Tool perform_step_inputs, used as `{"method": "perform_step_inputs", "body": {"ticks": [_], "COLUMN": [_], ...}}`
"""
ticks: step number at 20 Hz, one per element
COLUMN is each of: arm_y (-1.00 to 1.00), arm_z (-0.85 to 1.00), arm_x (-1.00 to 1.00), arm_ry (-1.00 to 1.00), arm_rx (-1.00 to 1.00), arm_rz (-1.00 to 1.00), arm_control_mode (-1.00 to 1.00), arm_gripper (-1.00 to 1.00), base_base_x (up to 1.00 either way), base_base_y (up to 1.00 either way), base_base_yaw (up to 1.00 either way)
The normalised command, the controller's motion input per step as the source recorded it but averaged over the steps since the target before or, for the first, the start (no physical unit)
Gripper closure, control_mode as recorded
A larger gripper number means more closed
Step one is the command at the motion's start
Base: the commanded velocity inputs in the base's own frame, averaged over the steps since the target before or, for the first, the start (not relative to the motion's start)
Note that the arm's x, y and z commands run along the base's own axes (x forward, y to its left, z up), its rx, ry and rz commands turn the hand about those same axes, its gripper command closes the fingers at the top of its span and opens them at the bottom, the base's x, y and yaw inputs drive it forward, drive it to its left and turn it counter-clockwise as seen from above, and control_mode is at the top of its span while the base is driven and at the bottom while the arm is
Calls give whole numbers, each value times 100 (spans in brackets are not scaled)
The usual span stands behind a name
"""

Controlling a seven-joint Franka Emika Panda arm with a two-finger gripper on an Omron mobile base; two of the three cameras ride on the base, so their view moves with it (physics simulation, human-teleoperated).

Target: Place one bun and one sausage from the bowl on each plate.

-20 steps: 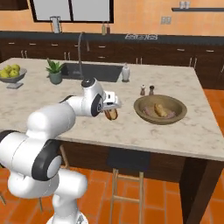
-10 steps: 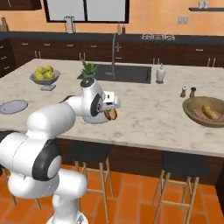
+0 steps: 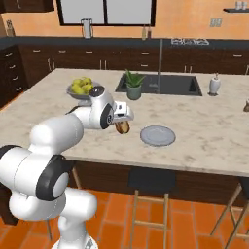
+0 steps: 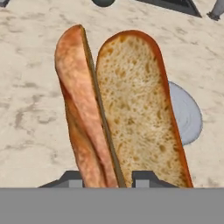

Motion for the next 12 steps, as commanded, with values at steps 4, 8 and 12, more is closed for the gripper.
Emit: {"method": "perform_step_inputs", "body": {"ticks": [4,8,12], "arm_y": [0,0,0], "arm_z": [0,0,0], "arm_x": [0,0,0], "arm_ry": [0,0,0], "arm_rx": [0,0,0], "arm_rz": [0,0,0], "arm_control_mode": [100,100,100], "arm_gripper": [100,100,100], "base_base_x": [43,53,69], "base_base_y": [100,100,66], "base_base_yaw": [-7,-3,12]}}
